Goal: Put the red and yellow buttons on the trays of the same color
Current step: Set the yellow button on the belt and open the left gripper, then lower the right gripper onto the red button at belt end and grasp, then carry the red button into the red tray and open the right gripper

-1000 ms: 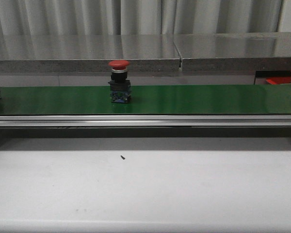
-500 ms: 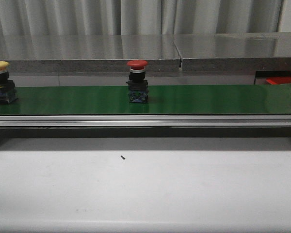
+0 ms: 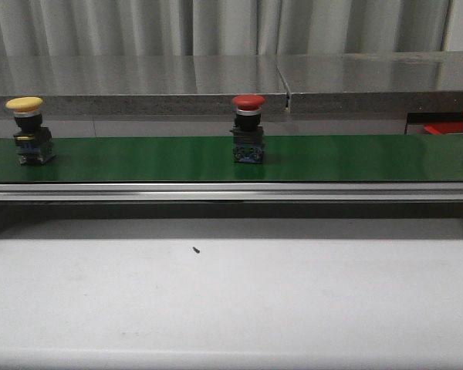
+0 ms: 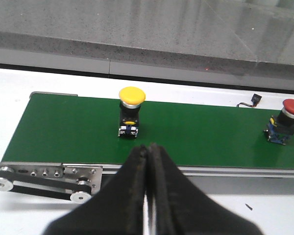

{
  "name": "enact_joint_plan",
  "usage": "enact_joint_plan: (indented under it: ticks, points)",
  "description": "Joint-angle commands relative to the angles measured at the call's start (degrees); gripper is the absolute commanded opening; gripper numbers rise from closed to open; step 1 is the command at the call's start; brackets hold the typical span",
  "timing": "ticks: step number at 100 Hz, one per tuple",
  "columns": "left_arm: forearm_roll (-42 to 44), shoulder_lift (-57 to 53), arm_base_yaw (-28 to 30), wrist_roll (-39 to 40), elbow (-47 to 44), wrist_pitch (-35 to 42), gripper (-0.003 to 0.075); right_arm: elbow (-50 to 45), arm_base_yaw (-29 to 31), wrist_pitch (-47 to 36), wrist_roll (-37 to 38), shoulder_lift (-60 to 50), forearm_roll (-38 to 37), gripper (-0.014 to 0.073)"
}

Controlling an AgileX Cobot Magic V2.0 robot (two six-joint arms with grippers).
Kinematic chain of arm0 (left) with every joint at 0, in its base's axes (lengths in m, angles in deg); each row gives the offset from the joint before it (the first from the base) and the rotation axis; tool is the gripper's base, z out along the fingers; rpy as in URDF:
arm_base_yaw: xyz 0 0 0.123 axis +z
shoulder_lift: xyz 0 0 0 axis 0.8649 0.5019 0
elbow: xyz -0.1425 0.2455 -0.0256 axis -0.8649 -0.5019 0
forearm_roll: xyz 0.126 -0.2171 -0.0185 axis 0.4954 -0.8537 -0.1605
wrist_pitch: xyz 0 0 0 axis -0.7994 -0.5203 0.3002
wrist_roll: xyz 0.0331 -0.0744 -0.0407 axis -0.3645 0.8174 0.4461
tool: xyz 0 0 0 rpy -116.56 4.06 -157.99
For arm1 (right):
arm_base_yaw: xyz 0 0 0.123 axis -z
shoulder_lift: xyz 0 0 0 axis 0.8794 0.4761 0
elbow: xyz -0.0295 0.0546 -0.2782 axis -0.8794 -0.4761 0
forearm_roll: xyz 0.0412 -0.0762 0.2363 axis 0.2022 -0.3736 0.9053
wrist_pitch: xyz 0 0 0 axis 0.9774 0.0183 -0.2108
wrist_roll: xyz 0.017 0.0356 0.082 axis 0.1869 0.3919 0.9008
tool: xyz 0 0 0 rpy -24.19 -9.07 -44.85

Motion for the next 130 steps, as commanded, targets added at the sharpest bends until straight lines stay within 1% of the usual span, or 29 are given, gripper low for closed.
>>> enact_joint_plan:
  ticks: [1, 16, 32, 52, 64, 86, 114, 118, 122, 126, 128, 129, 130]
  points:
    - [-0.48, -0.38, -0.44, 0.11, 0.55, 4.14, -0.0019, 1.97, -0.37, -2.45, -2.91, 0.56, 3.62, 0.061]
    - [-0.48, -0.26, -0.44, 0.11, 0.32, 4.12, -0.0019, 3.6, -5.11, -3.55, -9.31, 6.08, 8.2, 0.0605]
    - [-0.48, -0.26, -0.44, 0.11, 0.32, 4.22, -0.0019, 6.73, -10.73, -9.13, -9.39, 13.79, 8.2, 0.0605]
    - [-0.48, -0.26, -0.44, 0.11, 0.32, 4.22, -0.0019, 14.95, -15.62, -9.74, -9.39, 24.11, 8.24, 0.0605]
    - [-0.48, -0.26, -0.44, 0.11, 0.32, 4.22, -0.0019, 20.44, -16.79, -9.53, -9.39, 30.15, 8.64, 0.0605]
    - [-0.48, -0.26, -0.44, 0.11, 0.32, 4.22, -0.0019, 28.96, -16.8, -8.99, -9.39, 39.57, 10.35, 0.0605]
    - [-0.48, -0.26, -0.44, 0.11, 0.32, 4.22, -0.0019, 34.95, -16.8, -8.98, -9.39, 47.14, 10.45, 0.0599]
    - [-0.48, -0.26, -0.44, 0.11, 0.32, 4.22, -0.0019, 35.34, -16.8, -9.06, -9.39, 47.68, 10.45, 0.0587]
    - [-0.48, -0.26, -0.44, 0.11, 0.32, 4.22, -0.0019, 35.64, -16.8, -9.22, -9.39, 48.25, 10.45, 0.0554]
    - [-0.48, -0.26, -0.44, 0.11, 0.32, 4.22, -0.0019, 35.64, -16.8, -9.5, -9.39, 48.6, 10.45, 0.0491]
    - [-0.48, -0.26, -0.44, 0.11, 0.32, 4.22, -0.0019, 35.64, -16.8, -9.5, -9.39, 48.69, 10.45, 0.048]
    - [-0.48, -0.26, -0.44, 0.11, 0.32, 4.22, -0.0019, 35.64, -16.8, -9.42, -9.39, 48.72, 10.45, 0.0443]
    - [-0.48, -0.26, -0.44, 0.11, 0.32, 4.22, -0.0019, 35.64, -16.8, -9.42, -9.39, 48.71, 10.45, 0.043]
